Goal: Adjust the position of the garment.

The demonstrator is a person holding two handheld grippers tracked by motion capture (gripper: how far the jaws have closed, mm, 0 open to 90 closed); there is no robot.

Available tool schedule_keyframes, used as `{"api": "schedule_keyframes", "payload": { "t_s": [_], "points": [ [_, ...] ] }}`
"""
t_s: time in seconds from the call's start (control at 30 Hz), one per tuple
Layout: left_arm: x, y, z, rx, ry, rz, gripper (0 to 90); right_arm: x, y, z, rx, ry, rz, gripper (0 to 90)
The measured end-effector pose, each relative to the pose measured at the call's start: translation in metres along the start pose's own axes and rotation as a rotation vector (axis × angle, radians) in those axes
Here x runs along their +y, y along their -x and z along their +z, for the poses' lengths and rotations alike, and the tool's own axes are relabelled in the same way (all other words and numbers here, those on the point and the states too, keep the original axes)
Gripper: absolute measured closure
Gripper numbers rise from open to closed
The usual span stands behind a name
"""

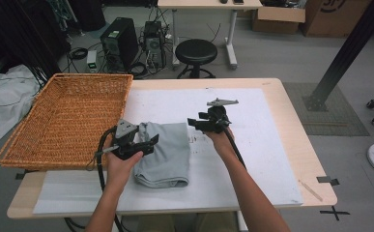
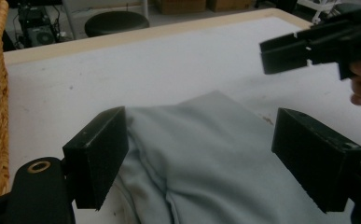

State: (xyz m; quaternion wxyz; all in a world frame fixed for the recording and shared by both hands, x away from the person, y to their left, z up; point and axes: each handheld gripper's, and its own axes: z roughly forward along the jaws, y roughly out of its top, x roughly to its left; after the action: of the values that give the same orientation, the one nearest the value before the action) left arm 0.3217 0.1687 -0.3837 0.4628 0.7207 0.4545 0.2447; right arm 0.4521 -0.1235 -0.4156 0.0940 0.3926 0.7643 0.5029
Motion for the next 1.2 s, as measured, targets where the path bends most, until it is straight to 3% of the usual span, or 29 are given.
{"api": "schedule_keyframes", "payload": {
  "t_s": [0.2,0.27,0.43,0.53,0.57,0.6,0.67,0.77,0.93,1.17,1.2],
  "points": [
    [-0.015,0.005,-0.011,0.011,-0.011,0.013,19.4,0.000,0.004,0.027,0.021,-0.067,-0.014,38.3],
    [-0.021,0.006,-0.014,0.008,-0.008,0.001,19.4,-0.003,0.004,0.036,0.023,-0.105,-0.012,38.1],
    [-0.032,0.007,-0.018,0.007,-0.019,0.002,19.7,-0.006,-0.003,0.052,0.024,-0.174,-0.070,48.3],
    [-0.036,0.008,-0.018,0.005,-0.026,0.005,19.9,-0.008,-0.005,0.056,0.009,-0.205,-0.077,65.3],
    [-0.037,0.008,-0.019,0.007,-0.028,0.008,19.9,-0.008,-0.006,0.055,-0.006,-0.208,-0.094,80.7],
    [-0.039,0.008,-0.019,0.007,-0.030,0.006,19.9,-0.006,-0.007,0.053,-0.007,-0.200,-0.104,86.5],
    [-0.042,0.009,-0.021,0.009,-0.033,0.002,20.0,-0.003,-0.007,0.051,-0.009,-0.193,-0.114,86.9],
    [-0.050,0.011,-0.027,0.011,-0.035,-0.014,20.3,0.000,-0.009,0.047,-0.018,-0.142,-0.100,87.0],
    [-0.065,0.013,-0.034,0.031,-0.074,-0.016,24.0,-0.002,-0.010,0.049,-0.027,-0.156,-0.098,86.7],
    [-0.084,0.011,-0.028,0.041,-0.116,-0.051,28.4,-0.002,-0.008,0.047,-0.016,-0.156,-0.089,86.3],
    [-0.085,0.011,-0.028,0.045,-0.113,-0.049,32.7,-0.002,-0.008,0.047,-0.016,-0.159,-0.090,86.2]
  ]
}}
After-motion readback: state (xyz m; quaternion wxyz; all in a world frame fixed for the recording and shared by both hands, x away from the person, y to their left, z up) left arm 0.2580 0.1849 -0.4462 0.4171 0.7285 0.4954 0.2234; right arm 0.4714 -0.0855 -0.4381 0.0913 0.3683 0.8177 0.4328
